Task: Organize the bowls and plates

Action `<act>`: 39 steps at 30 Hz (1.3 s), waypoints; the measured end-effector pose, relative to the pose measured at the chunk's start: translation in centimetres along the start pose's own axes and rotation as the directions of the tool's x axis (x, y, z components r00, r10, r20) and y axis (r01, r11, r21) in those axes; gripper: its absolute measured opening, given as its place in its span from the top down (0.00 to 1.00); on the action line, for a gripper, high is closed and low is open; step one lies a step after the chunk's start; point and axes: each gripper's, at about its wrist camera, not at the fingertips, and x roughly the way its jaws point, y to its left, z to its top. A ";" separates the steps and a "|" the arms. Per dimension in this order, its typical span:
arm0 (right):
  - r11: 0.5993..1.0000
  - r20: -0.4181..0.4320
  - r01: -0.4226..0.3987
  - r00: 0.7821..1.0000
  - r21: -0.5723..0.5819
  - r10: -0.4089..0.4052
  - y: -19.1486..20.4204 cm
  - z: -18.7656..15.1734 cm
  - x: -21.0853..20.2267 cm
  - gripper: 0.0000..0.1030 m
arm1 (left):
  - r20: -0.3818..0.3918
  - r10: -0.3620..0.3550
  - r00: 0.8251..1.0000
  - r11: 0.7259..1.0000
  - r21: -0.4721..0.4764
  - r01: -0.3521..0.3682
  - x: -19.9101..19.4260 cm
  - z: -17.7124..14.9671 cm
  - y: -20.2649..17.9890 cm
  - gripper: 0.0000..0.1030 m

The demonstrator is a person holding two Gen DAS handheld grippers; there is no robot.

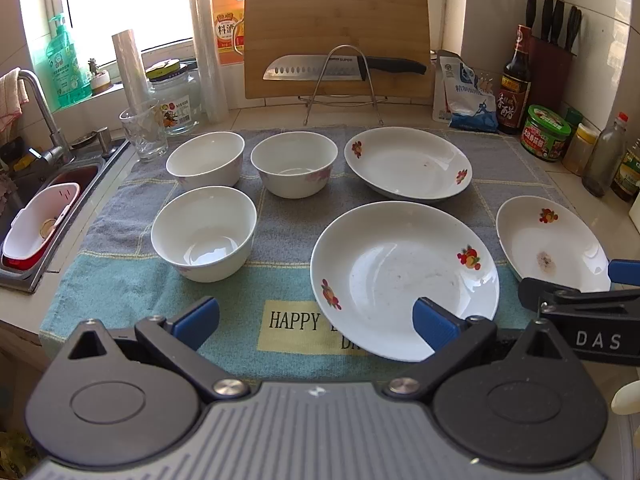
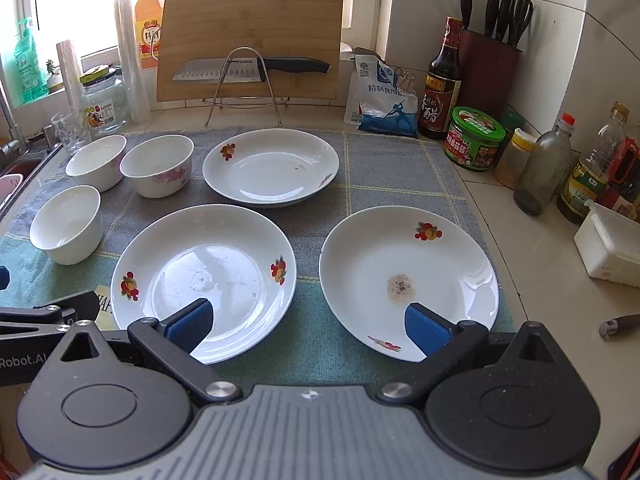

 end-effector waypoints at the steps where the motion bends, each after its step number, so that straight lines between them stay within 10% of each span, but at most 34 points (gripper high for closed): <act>1: 1.000 0.000 -0.001 1.000 0.001 0.001 0.0 0.0 0.0 0.00 | 0.002 -0.001 1.000 1.000 0.001 0.001 0.0 -0.1 0.1 0.01; 39: 1.000 -0.007 -0.010 1.000 -0.019 0.009 -0.2 0.0 0.2 0.00 | 0.007 0.010 1.000 1.000 -0.009 -0.010 -0.2 -0.1 0.0 0.01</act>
